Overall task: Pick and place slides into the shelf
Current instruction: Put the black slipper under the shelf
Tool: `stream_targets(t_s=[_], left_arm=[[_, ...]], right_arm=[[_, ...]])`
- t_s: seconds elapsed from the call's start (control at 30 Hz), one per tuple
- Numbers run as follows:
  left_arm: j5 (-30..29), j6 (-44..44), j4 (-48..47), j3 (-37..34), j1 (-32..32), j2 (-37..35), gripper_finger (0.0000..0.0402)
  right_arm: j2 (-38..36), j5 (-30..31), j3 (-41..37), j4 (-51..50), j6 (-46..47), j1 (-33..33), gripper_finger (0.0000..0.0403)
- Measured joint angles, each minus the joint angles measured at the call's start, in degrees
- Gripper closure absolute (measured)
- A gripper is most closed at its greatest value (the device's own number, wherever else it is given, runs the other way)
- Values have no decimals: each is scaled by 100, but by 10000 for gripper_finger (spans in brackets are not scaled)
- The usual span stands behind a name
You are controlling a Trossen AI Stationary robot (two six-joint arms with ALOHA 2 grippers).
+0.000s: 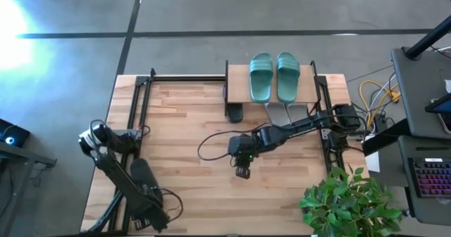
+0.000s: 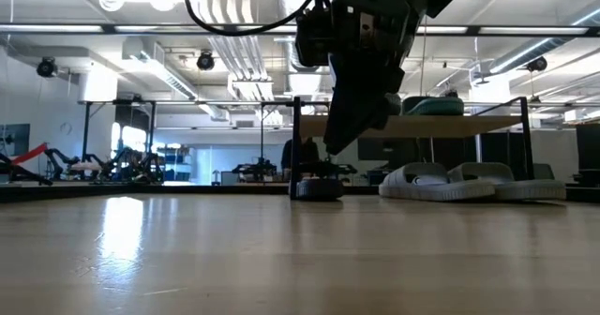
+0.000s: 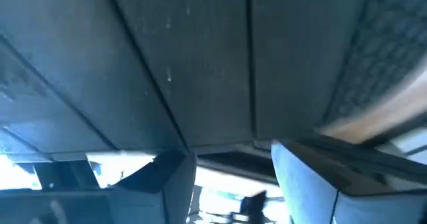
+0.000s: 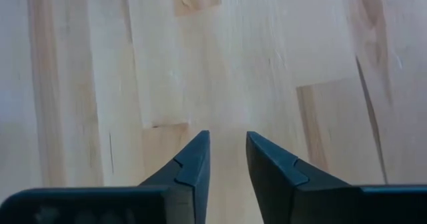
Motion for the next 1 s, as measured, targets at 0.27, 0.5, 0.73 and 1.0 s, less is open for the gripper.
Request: stream_targets(t_s=[0.27, 0.5, 0.73, 1.0], left_arm=[[-1392, 797, -839, 207, 308, -2, 221], [-6433, 393, -1199, 895, 497, -1229, 221], [-6130, 302, -1374, 657, 527, -2059, 221], [-6444, -122, -1830, -36, 818, -2042, 221]], right_arm=[[-2, -1, 0, -168, 115, 26, 311], [-4, -1, 0, -416, 220, 37, 310], [-9, 1, 0, -566, 391, 73, 308], [-9, 0, 0, -379, 549, 259, 310]])
